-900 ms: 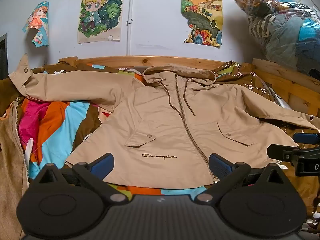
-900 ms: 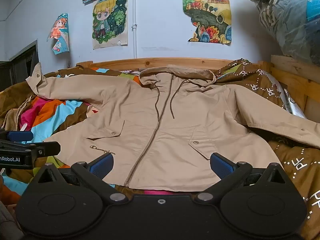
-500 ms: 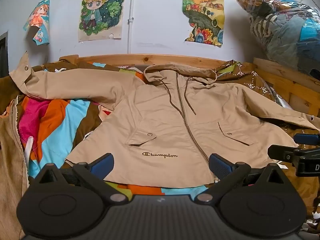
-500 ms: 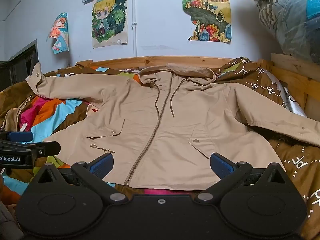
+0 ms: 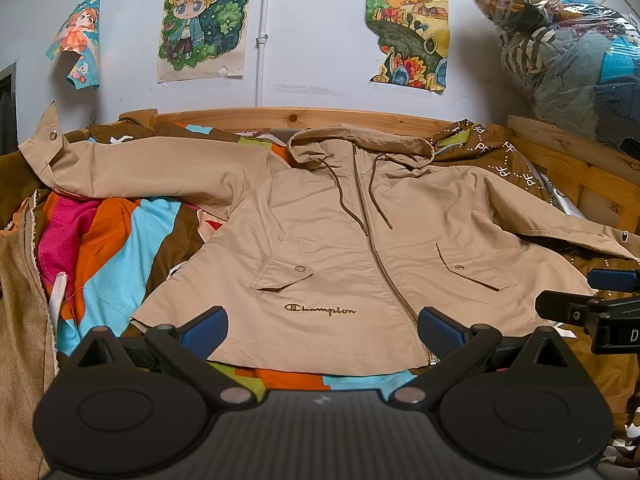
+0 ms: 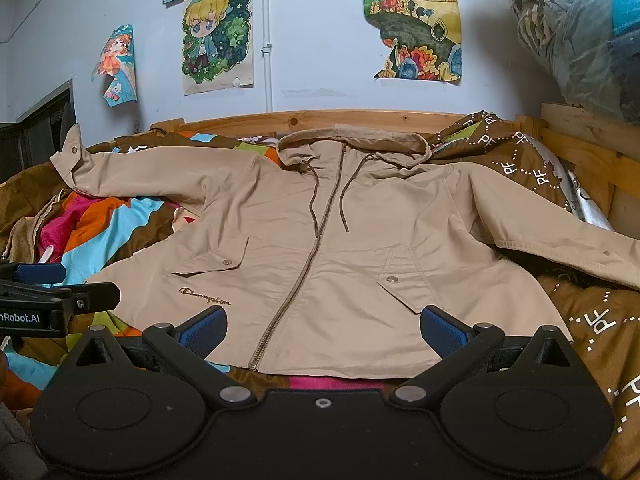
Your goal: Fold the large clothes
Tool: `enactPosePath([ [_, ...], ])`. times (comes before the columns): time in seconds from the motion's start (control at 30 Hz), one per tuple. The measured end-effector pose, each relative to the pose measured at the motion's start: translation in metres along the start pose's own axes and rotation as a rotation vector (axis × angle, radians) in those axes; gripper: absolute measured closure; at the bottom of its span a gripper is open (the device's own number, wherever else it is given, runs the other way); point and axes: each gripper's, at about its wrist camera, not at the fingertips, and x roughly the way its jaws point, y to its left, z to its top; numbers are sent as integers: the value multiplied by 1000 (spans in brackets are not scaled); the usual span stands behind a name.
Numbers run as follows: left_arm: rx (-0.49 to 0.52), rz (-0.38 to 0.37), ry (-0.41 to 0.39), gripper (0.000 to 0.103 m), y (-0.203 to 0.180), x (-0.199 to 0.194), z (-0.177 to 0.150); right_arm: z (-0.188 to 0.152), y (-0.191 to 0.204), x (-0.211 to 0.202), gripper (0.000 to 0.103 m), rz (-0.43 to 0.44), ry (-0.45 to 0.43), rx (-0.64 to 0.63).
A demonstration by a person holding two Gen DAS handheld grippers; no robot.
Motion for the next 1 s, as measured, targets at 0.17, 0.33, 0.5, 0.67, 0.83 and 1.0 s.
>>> enactPosePath([
  [0.17,0,0,0,1,0,0,0,0,0,0,1,0,1,1],
  [0.33,0,0,1,1,0,0,0,0,0,1,1,0,2,2],
  [0.5,0,1,1,1,0,0,0,-1,0,1,1,0,3,2],
  [0.67,0,1,2,1,0,0,0,-1,0,2,1,1,4,3],
  [0.83,-1,1,2,1,0,0,0,-1,0,2,1,1,5,4],
  [1.0,-1,1,2,1,0,0,0,-1,0,2,1,1,6,4],
])
